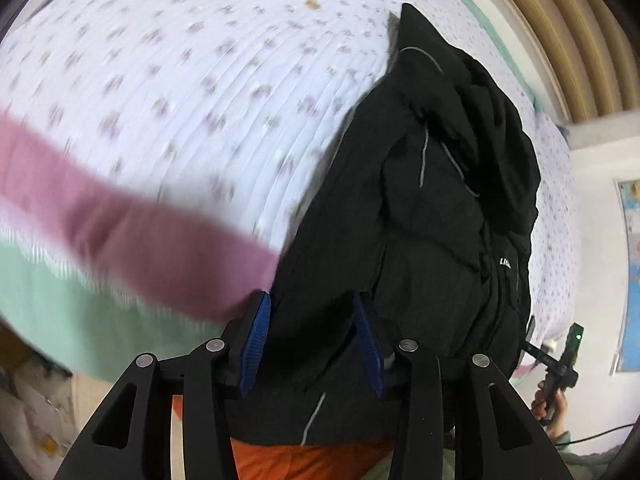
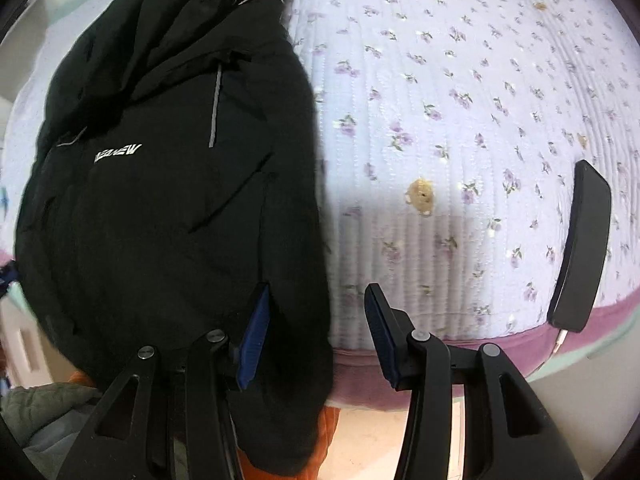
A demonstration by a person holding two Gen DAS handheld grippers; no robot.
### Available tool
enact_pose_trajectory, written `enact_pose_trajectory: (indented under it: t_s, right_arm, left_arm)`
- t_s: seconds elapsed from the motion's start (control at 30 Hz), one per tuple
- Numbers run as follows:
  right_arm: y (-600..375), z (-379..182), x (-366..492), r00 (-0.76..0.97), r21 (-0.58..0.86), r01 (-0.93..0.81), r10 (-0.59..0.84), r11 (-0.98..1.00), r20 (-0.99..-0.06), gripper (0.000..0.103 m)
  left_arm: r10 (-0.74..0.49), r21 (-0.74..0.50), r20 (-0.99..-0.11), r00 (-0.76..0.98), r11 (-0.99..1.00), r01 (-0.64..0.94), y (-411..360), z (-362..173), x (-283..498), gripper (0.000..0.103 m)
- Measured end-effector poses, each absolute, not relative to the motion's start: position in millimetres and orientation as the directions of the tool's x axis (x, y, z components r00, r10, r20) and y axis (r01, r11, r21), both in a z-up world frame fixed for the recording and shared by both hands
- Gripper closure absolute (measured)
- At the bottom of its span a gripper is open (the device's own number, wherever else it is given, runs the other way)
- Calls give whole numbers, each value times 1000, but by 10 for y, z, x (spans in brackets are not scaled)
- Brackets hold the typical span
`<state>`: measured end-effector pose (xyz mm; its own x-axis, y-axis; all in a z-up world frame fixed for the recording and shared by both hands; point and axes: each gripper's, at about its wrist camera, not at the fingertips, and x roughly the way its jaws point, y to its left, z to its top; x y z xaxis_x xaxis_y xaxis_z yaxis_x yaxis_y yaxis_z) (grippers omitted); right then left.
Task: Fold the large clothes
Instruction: 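Lift the folded jacket off the bed with both grippers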
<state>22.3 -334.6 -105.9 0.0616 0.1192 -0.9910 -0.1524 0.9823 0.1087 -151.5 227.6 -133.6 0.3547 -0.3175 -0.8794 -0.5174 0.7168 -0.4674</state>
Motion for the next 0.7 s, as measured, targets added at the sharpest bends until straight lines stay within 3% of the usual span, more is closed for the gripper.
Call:
enact_pose_trajectory:
  t_s: [0.17, 0.37, 0.57, 0.7]
  right_arm:
    - [-3424, -1124, 55, 63, 162, -136, 172, 977, -983, 51]
    - [-3298, -1089, -223, 95, 133, -50, 137, 990, -986, 51]
    - [-3487, -1044, -349, 82, 115, -63, 120, 991, -989, 51]
    - [-3517, -1048, -412, 68, 139, -49, 142, 989, -988, 51]
  left_arm:
    - [-337, -462, -884, 325, 744, -483, 2362, -1436, -1472, 59]
    - [-313, -424, -899, 307, 794, -435, 2373, -1352, -1477, 59]
    - [-337, -501, -847, 411, 764, -406, 2482, -1220, -1354, 59]
    - [-389, -520, -843, 371, 764, -382, 2527, -1415, -1049, 51]
